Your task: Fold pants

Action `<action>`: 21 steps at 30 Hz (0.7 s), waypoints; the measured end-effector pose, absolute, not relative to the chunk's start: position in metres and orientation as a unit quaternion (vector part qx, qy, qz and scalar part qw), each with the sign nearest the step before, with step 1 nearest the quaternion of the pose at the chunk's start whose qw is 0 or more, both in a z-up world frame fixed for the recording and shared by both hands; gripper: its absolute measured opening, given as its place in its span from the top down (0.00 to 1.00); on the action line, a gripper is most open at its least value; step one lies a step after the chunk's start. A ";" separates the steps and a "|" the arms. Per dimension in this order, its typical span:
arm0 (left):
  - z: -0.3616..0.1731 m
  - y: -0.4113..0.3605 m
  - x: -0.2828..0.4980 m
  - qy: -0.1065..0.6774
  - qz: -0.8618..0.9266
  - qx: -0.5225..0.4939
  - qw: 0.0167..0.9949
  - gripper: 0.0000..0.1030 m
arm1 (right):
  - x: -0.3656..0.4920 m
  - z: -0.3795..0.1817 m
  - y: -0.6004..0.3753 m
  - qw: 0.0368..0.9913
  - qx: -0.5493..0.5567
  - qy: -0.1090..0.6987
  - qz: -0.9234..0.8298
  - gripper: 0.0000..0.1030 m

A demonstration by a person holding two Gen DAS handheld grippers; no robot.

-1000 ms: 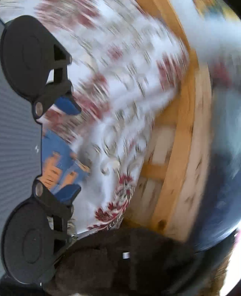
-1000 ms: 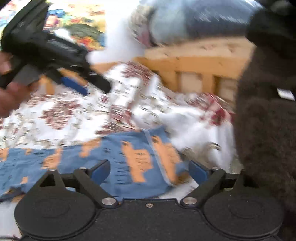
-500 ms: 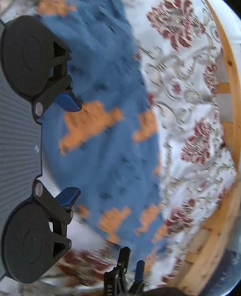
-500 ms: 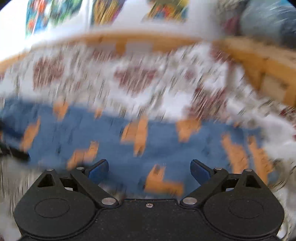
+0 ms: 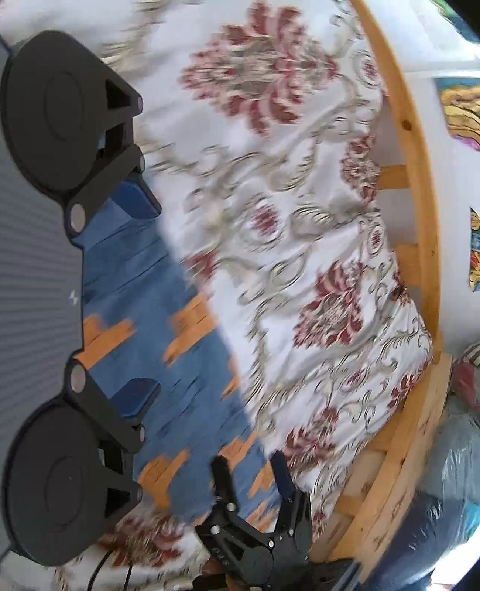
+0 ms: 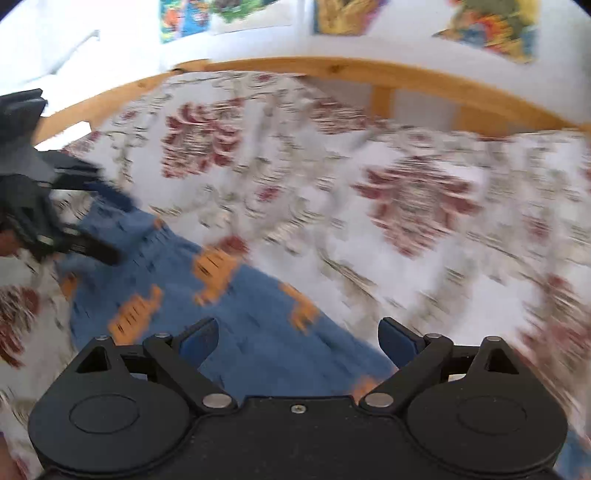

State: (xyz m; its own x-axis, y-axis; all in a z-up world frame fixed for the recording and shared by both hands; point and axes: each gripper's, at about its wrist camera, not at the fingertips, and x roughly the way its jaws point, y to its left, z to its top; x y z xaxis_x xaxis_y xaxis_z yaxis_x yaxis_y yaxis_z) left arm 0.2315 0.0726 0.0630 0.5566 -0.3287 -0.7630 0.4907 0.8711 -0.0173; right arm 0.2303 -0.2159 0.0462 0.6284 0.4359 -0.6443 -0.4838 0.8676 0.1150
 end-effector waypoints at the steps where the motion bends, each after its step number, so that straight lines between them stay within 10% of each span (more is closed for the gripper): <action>1: 0.060 0.071 0.244 0.409 -0.239 0.107 0.874 0.07 | 0.245 0.044 -0.210 0.895 -0.034 0.351 0.275 0.16; 10: 0.018 0.062 0.307 0.474 -0.293 0.103 0.824 0.22 | 0.310 0.014 -0.189 0.841 -0.037 0.412 0.349 0.44; 21: 0.015 0.052 0.299 0.436 -0.319 0.117 0.834 0.87 | 0.307 0.004 -0.194 0.847 -0.049 0.393 0.355 0.97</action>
